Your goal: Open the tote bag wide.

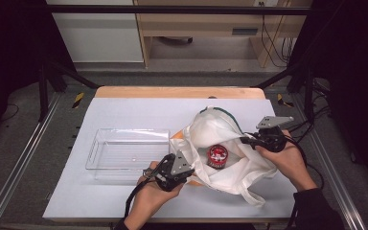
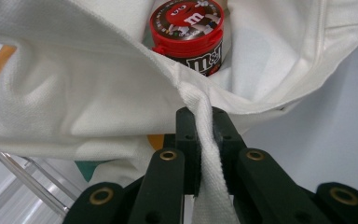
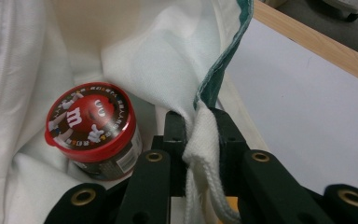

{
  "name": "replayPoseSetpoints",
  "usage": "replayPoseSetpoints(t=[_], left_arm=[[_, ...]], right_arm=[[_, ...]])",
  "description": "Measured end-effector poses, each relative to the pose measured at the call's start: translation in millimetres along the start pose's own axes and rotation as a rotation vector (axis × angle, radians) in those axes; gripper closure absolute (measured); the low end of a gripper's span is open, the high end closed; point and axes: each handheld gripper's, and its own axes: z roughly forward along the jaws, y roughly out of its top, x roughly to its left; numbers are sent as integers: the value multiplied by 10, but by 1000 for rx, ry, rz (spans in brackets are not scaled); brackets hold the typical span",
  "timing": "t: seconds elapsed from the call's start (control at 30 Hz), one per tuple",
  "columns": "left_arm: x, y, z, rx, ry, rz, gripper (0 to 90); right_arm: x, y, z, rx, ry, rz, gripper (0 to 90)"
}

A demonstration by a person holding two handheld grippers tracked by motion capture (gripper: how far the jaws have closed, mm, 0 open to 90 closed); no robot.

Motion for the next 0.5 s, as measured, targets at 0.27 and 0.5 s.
replayPoseSetpoints(t=[0.27, 0.5], left_arm=[[-19, -65, 11, 17, 2, 1, 842], [-27, -113, 24, 25, 6, -2, 846]], right_arm=[[-111, -46, 66, -3, 7, 44, 785], [-159, -86, 107, -2, 6, 57, 785]])
